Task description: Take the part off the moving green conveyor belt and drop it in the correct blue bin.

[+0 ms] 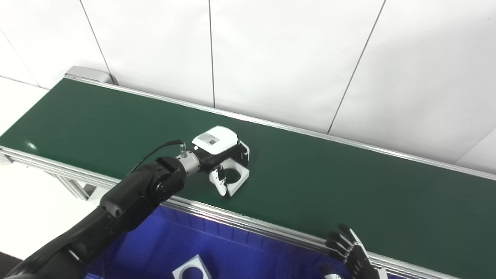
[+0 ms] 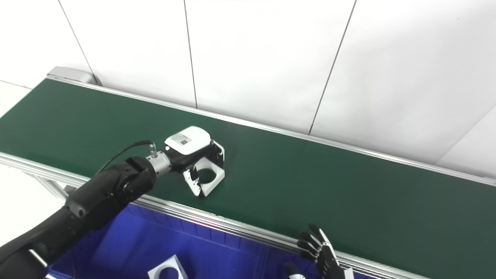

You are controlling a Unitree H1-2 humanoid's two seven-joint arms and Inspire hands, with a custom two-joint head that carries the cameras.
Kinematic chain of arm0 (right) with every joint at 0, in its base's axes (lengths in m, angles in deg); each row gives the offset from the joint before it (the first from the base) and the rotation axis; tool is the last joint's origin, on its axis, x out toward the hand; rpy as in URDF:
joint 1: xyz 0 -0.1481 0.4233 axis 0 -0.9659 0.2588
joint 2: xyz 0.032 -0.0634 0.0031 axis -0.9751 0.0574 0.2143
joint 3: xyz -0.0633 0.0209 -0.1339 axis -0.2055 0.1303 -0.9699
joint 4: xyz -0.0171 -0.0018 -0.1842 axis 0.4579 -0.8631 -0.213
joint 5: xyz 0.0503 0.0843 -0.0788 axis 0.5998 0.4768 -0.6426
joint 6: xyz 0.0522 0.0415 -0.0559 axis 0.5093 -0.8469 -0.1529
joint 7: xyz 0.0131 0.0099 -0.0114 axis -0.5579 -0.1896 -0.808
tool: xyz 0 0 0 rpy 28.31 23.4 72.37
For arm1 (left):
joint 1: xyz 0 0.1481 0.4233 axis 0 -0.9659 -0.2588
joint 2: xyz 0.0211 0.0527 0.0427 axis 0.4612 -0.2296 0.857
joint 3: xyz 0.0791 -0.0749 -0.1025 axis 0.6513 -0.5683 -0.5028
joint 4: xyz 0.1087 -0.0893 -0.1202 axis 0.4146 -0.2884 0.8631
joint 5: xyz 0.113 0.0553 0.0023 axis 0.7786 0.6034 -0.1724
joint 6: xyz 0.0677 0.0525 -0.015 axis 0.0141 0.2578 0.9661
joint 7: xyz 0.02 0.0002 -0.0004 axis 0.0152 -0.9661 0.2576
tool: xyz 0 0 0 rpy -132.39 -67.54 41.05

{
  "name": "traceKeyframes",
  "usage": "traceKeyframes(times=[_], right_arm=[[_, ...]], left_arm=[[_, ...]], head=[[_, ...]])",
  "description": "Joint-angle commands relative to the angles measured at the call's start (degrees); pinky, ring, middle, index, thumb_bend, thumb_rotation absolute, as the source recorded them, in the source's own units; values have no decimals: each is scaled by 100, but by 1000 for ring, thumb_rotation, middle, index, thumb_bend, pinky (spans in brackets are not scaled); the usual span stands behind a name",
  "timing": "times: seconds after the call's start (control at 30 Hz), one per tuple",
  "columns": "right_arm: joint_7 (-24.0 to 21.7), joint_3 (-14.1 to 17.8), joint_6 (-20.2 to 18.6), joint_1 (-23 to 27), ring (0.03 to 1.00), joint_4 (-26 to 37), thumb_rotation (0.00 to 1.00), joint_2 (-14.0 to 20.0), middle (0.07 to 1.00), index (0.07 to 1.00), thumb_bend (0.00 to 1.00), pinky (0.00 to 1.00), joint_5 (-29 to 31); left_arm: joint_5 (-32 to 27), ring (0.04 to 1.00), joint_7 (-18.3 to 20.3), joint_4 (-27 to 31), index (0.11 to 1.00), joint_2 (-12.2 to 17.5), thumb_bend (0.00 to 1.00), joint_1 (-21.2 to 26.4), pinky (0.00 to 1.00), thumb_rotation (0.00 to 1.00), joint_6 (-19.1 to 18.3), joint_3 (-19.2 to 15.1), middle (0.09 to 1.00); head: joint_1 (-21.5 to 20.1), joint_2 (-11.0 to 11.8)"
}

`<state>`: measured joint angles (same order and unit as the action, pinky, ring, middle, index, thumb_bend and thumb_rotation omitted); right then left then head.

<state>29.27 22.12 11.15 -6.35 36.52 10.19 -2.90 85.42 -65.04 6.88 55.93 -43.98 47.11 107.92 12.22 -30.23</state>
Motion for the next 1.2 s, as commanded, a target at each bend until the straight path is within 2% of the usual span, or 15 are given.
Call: traceKeyframes(times=[0.0, 0.2, 0.57, 0.67, 0.73, 0.87, 1.03, 1.07, 1.17], right_arm=[[25, 6, 333, 17, 763, 193, 488, -24, 809, 894, 592, 702, 29], [21, 3, 314, 3, 766, 221, 475, -24, 809, 896, 585, 705, 39], [9, -2, 299, -33, 768, 270, 481, -2, 814, 897, 580, 707, 40], [13, 4, 295, -47, 764, 290, 484, -2, 812, 896, 584, 702, 43], [6, 4, 289, -54, 765, 307, 486, 2, 813, 897, 583, 704, 52], [-4, 9, 257, -62, 764, 347, 483, 3, 813, 897, 584, 703, 79], [-26, 12, 245, -82, 762, 426, 475, 35, 814, 897, 567, 700, 74], [-31, 16, 231, -91, 764, 455, 473, 46, 814, 896, 565, 703, 79], [-35, 27, 182, -112, 769, 522, 477, 62, 811, 894, 573, 709, 88]], left_arm=[[-156, 535, 108, 467, 493, 112, 524, 78, 597, 0, -62, -181, 466], [-280, 453, 522, 1292, 504, 130, 505, -65, 516, 0, -178, -428, 439], [-282, 490, 1188, 2705, 496, 142, 503, -565, 589, 0, -450, -788, 444], [-411, 482, 1391, 3024, 505, 135, 502, -791, 579, 0, -534, -876, 432], [-505, 455, 1494, 3197, 511, 116, 502, -929, 523, 0, -595, -939, 430], [-827, 471, 1545, 3577, 507, 25, 502, -1427, 553, 0, -710, -1112, 445], [-1085, 458, 1376, 3714, 505, -185, 503, -2077, 516, 0, -724, -1322, 455], [-1130, 456, 1326, 3721, 505, -239, 503, -2212, 519, 0, -725, -1370, 461], [-1170, 460, 1278, 3731, 506, -341, 503, -2440, 521, 0, -685, -1473, 460]], head=[[-7, -4], [-14, -33], [3, -104], [4, -137], [13, -176], [14, -241], [-11, -330], [-14, -404], [-10, -451]])
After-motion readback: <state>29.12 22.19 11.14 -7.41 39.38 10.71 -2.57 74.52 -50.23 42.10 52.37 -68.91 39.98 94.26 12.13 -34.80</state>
